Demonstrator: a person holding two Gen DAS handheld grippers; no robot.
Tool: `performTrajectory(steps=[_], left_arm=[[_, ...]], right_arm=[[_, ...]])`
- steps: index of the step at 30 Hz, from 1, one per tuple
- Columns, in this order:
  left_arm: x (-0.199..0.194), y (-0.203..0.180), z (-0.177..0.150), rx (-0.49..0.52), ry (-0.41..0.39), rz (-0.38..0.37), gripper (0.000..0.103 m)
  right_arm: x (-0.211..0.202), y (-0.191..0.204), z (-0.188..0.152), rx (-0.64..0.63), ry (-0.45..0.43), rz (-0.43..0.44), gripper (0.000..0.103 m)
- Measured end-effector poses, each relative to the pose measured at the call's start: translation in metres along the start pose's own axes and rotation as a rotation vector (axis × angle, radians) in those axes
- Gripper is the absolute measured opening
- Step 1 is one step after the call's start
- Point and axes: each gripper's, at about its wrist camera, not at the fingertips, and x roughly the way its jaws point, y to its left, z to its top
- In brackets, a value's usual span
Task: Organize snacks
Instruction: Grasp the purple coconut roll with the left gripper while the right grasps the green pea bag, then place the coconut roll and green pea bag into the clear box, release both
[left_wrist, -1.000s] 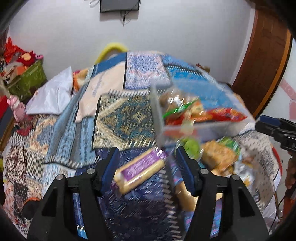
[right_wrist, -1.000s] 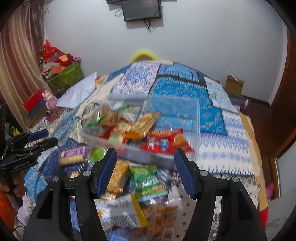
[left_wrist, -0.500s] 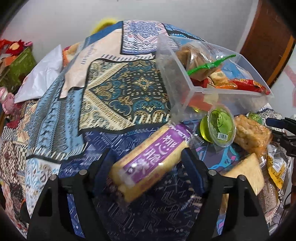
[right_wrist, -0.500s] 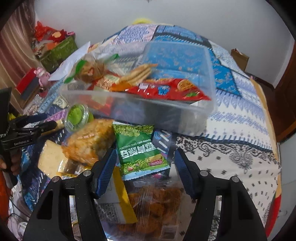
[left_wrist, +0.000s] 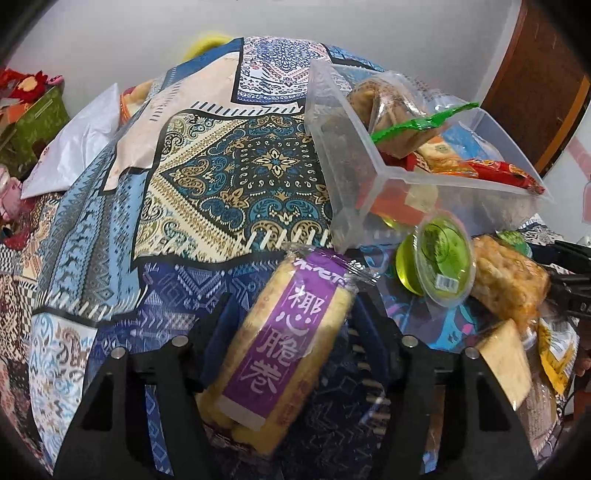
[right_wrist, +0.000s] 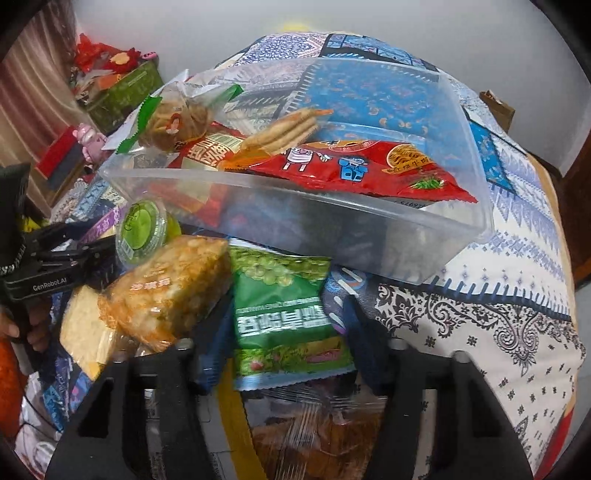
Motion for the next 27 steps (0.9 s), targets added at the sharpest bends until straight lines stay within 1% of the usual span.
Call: performTrajectory(steps=[2,4,5,6,7,12,16,23,27], left_arm=[[-0.004,-0.002,-0.006,0.004,0.0,-0.002,0.061],[-0.009,-0.003,-0.011,0.002,0.0,-0.002,0.061],[-0.011,-0.004,-0.013,0.0,-0.004,0.0,0.058],[-0.013,-0.004,-0.015,-0.002,-0.009,0.002,0.053],[-0.016,-0.005,-0.017,-0.006,-0.015,0.007,0.052],[-0.034,-0.009,-0.023,-0.011,-0.057,0.022,0.05],[-0.055,-0.014,-0.02,-0.008,-0.11,0.031,0.048],[-0.099,-0.026,-0.005,0.003,-0.234,0.038,0.045],[-0.121,-0.033,0.003,0.002,-0.289,0.021,0.045]], right_arm=[[-0.002,-0.001,-0.001,0.004,-0.009,0.001,0.045],[-0.006,-0.001,-0.002,0.008,-0.019,-0.004,0.044],[-0.008,-0.001,-0.002,0.01,-0.024,-0.006,0.044],[-0.01,-0.001,-0.002,0.013,-0.03,-0.008,0.043],[-0.014,-0.001,-0.003,0.018,-0.038,-0.009,0.043],[-0.033,0.002,-0.004,0.008,-0.077,-0.031,0.043],[-0.048,0.004,-0.002,0.0,-0.108,-0.036,0.042],[-0.076,0.01,0.002,-0.004,-0.182,-0.032,0.042],[-0.09,0.013,0.006,-0.002,-0.222,-0.027,0.042]])
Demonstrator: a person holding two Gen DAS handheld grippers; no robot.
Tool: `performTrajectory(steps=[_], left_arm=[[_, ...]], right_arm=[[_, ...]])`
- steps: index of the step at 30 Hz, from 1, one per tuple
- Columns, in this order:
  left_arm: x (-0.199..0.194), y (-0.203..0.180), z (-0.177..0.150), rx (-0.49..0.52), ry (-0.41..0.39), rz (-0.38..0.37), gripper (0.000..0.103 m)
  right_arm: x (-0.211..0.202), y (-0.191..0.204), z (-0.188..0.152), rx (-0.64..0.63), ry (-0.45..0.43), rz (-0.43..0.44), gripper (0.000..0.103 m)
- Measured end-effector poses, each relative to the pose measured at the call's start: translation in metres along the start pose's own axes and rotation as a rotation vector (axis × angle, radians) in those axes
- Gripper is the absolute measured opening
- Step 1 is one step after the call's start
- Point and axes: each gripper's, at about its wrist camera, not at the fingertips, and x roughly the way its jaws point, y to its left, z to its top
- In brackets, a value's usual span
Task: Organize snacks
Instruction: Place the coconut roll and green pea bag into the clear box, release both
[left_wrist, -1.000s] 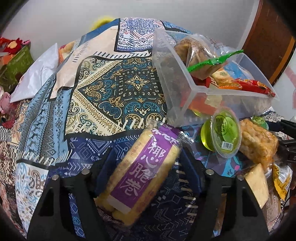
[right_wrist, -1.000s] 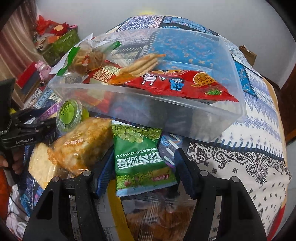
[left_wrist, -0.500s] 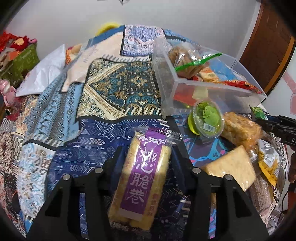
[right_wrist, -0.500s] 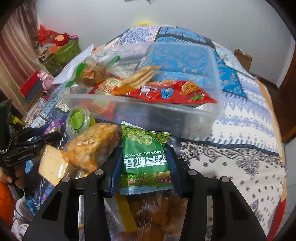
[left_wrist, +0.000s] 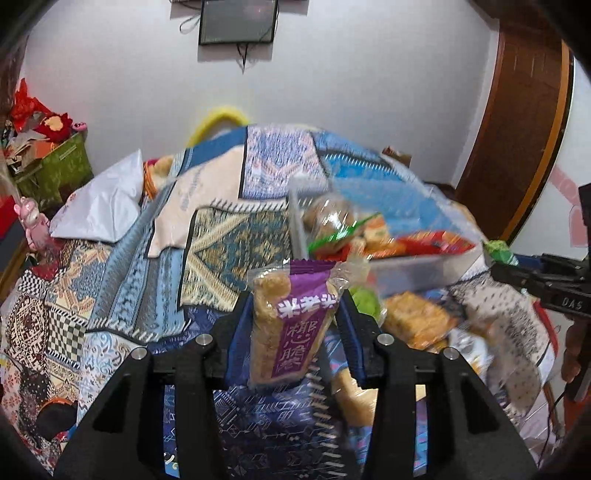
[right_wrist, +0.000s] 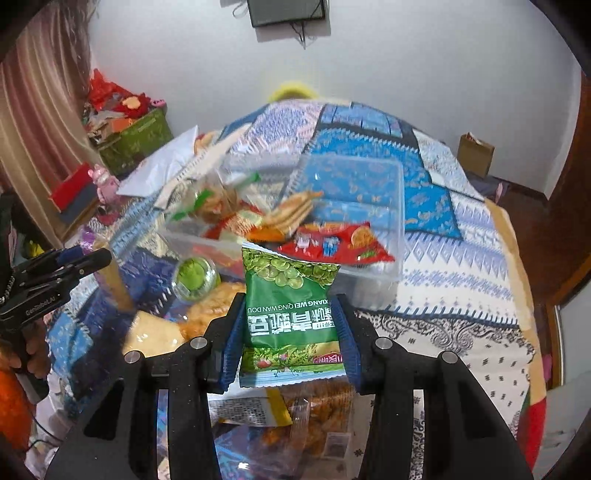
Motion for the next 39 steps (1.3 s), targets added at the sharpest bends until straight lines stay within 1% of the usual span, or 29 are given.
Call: performTrajectory(steps=[6,11,15,19,22,28,33,39], left_arm=[[-0.017,-0.012,0.028,-0.002,-0.075,-0.035,0.045],[-0.022,-0.025,0.05,0.003,-0.127,-0.072,0.045],[-0.019,-0.038,0.065,0.001,-0.143,-0.109,0.045],[-0.004,-0.053,0.077,0.0,-0.144,-0.139,0.045],[0.01,-0.063,0.082,-0.005,-0.128,-0.176,0.045],[0.045,-0.081,0.086,-0.001,-0.078,-0.204,0.045],[0.076,-0.089,0.086,-0.019,-0.03,-0.201,0.045],[0.112,-0.09,0.085,-0.053,0.05,-0.195,0.045]], right_arm=[[-0.013,-0.001,0.011,-0.01,-0.051,-0.006,0.042],[-0.017,-0.007,0.025,0.004,-0.089,-0.009,0.042],[-0.016,-0.011,0.035,0.015,-0.113,-0.011,0.042],[-0.009,-0.015,0.044,0.03,-0.123,-0.009,0.042],[-0.002,-0.02,0.049,0.044,-0.122,-0.009,0.042],[0.017,-0.029,0.056,0.065,-0.102,-0.022,0.042],[0.037,-0.037,0.058,0.088,-0.071,-0.034,0.042],[0.062,-0.042,0.062,0.086,-0.025,-0.05,0.042]])
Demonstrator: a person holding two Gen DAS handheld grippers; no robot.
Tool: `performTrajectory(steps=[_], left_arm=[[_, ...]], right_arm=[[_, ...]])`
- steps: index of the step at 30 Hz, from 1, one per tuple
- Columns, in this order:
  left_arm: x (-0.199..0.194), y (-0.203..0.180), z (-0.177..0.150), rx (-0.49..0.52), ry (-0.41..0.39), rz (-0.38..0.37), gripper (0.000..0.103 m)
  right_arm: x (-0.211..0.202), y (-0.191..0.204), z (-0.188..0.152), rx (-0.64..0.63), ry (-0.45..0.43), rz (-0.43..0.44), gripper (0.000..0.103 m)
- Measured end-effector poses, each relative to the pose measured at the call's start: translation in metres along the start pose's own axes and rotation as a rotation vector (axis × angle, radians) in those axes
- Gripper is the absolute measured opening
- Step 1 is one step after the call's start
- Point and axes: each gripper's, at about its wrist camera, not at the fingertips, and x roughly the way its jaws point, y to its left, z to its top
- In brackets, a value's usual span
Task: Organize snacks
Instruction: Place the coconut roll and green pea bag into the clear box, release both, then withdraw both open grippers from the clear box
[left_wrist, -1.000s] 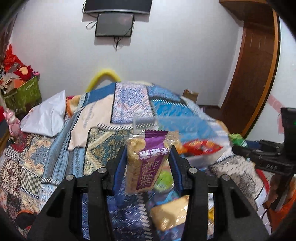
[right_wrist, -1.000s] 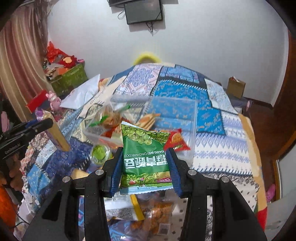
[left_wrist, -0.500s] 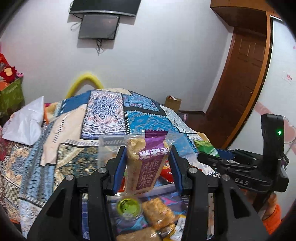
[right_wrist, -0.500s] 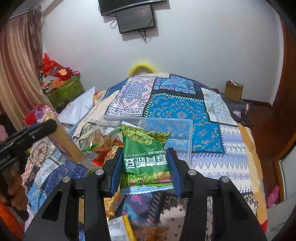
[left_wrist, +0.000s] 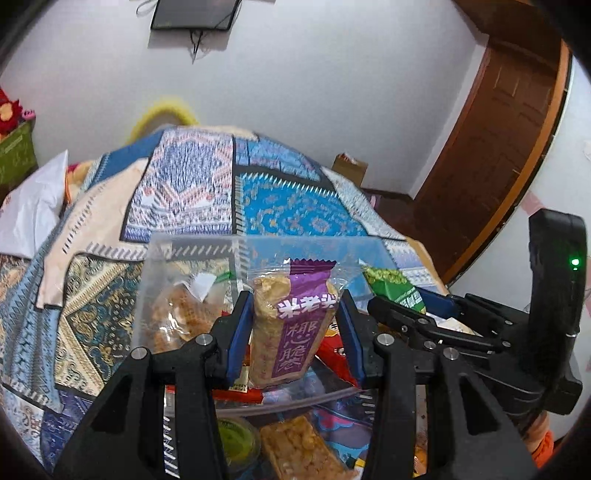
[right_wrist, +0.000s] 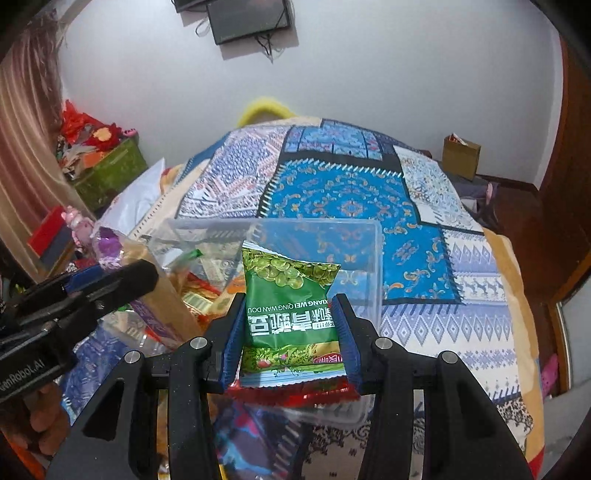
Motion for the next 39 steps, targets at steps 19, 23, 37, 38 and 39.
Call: performTrajectory(steps=[19,23,37,38,39], left_arm=[[0.017,0.005,-0.001,-0.005,0.071,0.027,0.046],[-0.006,0.001,-0.001,0.003,0.044,0.029,0.052],[-0.106,-0.009,-0.025,0.095,-0.071,0.083,0.068],[-0.109,-0.008,-0.03,0.097,-0.066,0.09,0.069],[-0.112,-0.007,-0.035,0.096,-0.059,0.096,0.071]], right_arm=[[0.031,0.009,-0.002,-0.066,0.088,-0.036,0.044],[0.011,0.011,-0.003,-0.07,0.06,-0.04,0.044],[-0.088,0.02,-0.022,-0.081,-0.104,-0.041,0.059],[-0.093,0.02,-0.028,-0.082,-0.106,-0.046,0.059],[-0.095,0.02,-0.032,-0.082,-0.104,-0.047,0.059]])
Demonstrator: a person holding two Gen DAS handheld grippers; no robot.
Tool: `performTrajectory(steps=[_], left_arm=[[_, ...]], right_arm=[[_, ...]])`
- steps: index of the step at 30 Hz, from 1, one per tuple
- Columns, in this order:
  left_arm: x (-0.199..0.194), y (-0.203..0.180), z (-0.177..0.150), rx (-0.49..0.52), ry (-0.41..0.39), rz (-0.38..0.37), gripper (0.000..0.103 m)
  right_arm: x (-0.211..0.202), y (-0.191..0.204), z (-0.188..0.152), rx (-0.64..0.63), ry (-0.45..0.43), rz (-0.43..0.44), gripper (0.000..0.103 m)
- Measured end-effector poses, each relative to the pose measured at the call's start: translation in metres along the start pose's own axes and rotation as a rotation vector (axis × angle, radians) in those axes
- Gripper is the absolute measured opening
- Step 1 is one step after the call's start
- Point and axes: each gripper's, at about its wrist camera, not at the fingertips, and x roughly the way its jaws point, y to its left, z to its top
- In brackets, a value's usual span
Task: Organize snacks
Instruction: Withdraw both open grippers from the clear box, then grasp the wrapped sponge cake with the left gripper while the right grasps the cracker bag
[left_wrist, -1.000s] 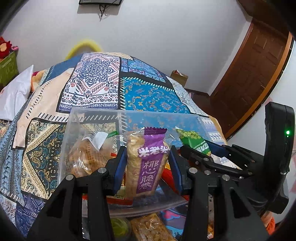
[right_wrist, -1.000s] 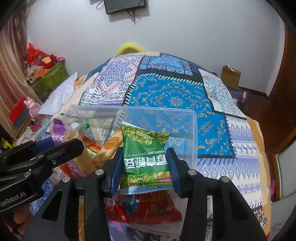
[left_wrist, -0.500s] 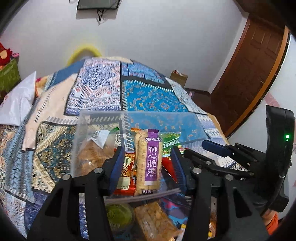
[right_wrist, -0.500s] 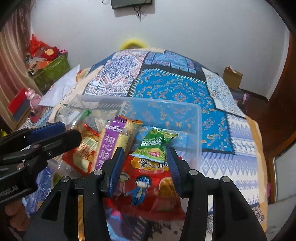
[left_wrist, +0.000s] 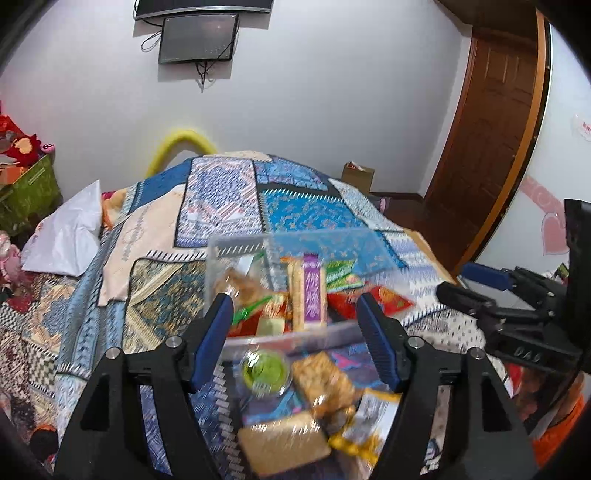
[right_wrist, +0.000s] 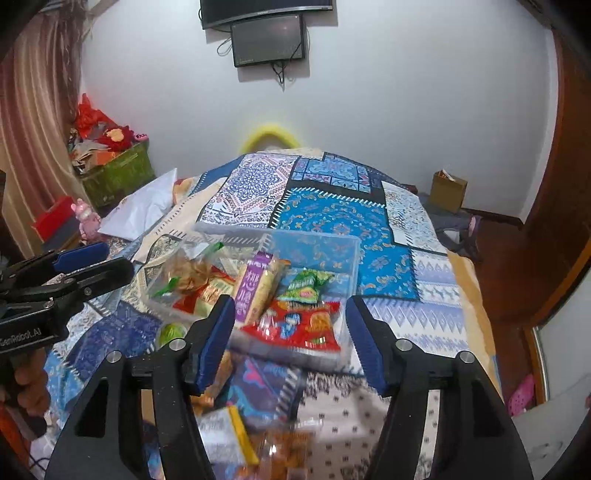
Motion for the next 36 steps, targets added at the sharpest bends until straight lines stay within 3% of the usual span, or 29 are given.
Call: performTrajectory(steps=[9,19,24,27,36], left_arm=[[0.012,0.016,-0.058,-0.032,0.159,0.036,0.073],[0.042,0.024,-0.108,-0.098,0.327,0.009,0.073],[0.053,0.014,-0.114,-0.088,0.345,0.009,0.074],[0.058,0.015,-0.112,-0.1,0.342,0.007,0.08],[0.079,0.011,-0.116,-0.078,0.36,0.055,0.087]], right_arm=[[0.005,-0.009,-0.054,0.048,0.109,0.005,0.059],[0.016,-0.007,-0.111,0.07,0.247,0.029,0.059],[0.021,0.002,-0.121,0.056,0.278,0.048,0.059],[0.026,0.005,-0.121,0.05,0.274,0.04,0.071],[0.046,0.005,-0.123,0.057,0.29,0.021,0.072]])
